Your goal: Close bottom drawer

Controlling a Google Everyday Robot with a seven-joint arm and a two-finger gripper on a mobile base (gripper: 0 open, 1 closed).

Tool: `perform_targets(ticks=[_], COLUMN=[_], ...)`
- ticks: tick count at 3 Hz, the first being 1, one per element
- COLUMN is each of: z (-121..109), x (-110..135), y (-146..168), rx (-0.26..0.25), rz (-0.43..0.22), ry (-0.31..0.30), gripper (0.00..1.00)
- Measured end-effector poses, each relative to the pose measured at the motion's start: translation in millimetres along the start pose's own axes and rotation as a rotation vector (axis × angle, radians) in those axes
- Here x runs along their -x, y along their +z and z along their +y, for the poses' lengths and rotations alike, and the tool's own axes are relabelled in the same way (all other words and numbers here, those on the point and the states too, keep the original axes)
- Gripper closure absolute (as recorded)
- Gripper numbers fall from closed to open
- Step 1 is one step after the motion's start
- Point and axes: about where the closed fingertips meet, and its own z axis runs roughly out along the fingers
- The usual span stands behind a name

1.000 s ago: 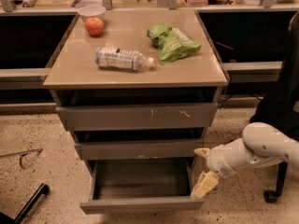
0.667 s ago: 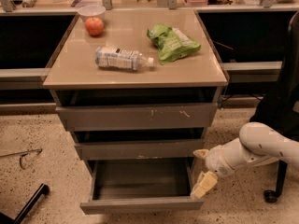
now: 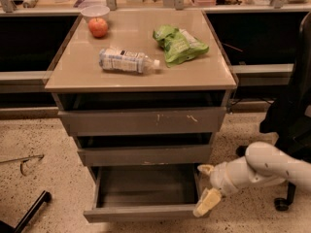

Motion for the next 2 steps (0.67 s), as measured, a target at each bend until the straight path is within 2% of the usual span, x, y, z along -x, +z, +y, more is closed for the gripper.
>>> perform_targets(ticks=[1, 2], z=[2, 2], x=[-50, -103], y=[63, 142], rx=[-0.014, 0.019], rz=[-0.095, -0.180], ry=[0.047, 0.120], gripper=[0.00, 0.00])
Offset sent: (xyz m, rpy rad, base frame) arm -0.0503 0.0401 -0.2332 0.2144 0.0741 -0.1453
